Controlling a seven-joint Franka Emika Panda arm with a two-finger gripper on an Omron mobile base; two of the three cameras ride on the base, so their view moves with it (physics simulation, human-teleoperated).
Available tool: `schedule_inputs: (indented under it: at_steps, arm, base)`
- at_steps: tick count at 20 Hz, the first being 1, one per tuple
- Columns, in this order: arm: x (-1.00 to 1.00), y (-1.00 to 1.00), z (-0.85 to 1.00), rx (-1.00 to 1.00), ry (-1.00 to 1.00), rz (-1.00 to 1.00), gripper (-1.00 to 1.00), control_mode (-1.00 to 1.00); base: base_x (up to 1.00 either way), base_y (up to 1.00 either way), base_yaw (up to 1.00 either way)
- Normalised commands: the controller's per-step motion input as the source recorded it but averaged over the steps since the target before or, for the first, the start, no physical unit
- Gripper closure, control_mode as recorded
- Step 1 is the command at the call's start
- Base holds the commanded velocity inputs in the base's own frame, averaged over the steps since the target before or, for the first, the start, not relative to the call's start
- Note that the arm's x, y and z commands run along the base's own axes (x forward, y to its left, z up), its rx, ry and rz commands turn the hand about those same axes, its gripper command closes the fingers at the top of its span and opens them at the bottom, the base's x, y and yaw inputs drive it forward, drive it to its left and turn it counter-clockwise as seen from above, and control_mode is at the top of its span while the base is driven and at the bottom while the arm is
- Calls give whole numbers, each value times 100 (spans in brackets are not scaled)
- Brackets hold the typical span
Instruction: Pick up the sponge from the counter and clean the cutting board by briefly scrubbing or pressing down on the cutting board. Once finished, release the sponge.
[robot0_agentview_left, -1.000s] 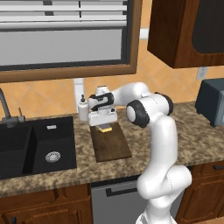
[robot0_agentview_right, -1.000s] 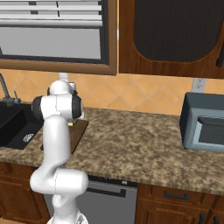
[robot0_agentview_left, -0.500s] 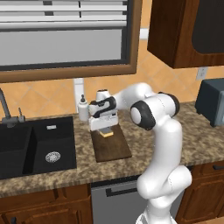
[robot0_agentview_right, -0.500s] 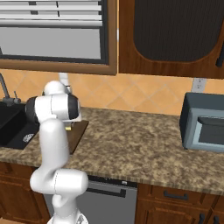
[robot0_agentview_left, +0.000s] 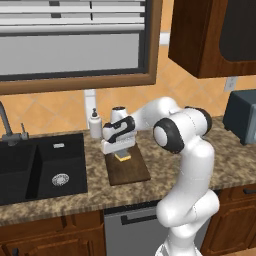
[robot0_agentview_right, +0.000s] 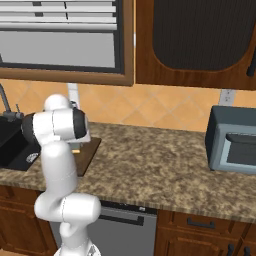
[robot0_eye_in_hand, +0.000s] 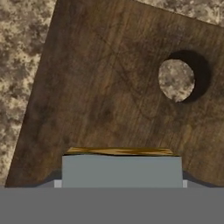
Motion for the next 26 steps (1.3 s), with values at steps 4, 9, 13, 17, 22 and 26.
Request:
schedule_inputs:
  at_steps: [4, 9, 13, 17, 22, 26]
  arm:
    - [-78, 0, -54, 5, -4, 0, 100, -100]
    - [-75, -3, -56, 4, 0, 0, 100, -100]
    - [-74, -9, -47, 1, 0, 0, 100, -100]
    - [-88, -11, -39, 0, -1, 0, 100, -100]
    - [-88, -10, -37, 0, -1, 0, 100, -100]
    - [-78, -11, -36, 0, -1, 0, 100, -100]
  base:
    - [0, 0, 0]
    - [0, 0, 0]
    - [0, 0, 0]
    - [0, 0, 0]
    - [0, 0, 0]
    - [0, 0, 0]
